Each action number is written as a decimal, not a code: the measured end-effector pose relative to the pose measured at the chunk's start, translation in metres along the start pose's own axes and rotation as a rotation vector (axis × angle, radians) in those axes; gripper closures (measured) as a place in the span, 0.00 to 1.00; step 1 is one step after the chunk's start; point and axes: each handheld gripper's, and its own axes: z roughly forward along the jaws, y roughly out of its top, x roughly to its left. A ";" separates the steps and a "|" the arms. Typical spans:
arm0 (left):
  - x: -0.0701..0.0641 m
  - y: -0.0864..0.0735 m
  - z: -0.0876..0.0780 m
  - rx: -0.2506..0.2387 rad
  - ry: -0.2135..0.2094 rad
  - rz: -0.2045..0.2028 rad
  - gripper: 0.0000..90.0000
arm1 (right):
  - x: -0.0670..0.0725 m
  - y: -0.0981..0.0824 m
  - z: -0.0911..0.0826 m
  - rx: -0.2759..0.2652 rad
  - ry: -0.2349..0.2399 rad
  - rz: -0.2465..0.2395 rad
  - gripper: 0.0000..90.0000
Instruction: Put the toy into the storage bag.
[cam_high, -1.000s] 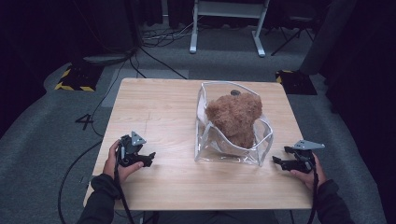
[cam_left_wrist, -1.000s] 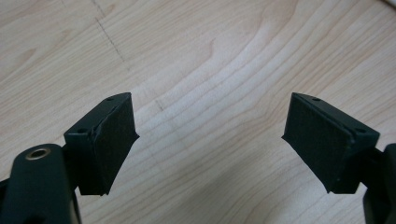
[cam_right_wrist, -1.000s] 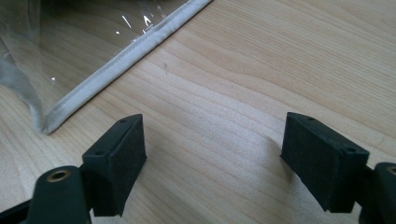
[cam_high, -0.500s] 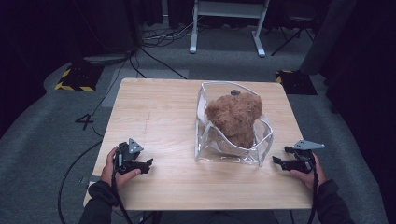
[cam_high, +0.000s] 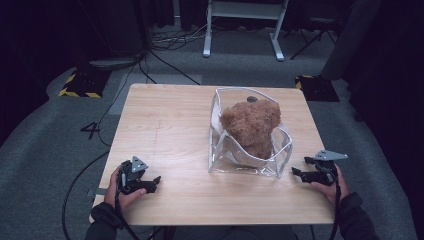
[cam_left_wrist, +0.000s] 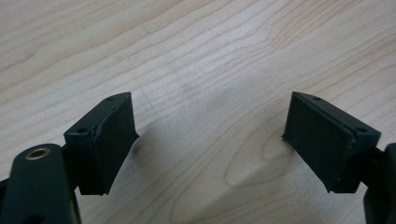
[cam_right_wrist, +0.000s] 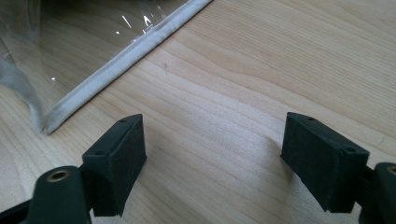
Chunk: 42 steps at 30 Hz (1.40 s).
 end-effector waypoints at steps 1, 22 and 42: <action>0.001 -0.004 -0.001 -0.015 -0.003 -0.014 0.19 | 0.000 0.000 0.000 0.000 0.000 0.000 0.24; 0.000 -0.029 -0.023 -0.019 0.026 -0.046 0.19 | 0.000 0.000 0.000 0.000 0.000 0.000 0.24; 0.000 -0.028 -0.022 -0.020 0.031 -0.053 0.19 | 0.000 0.000 0.000 0.000 -0.001 0.002 0.24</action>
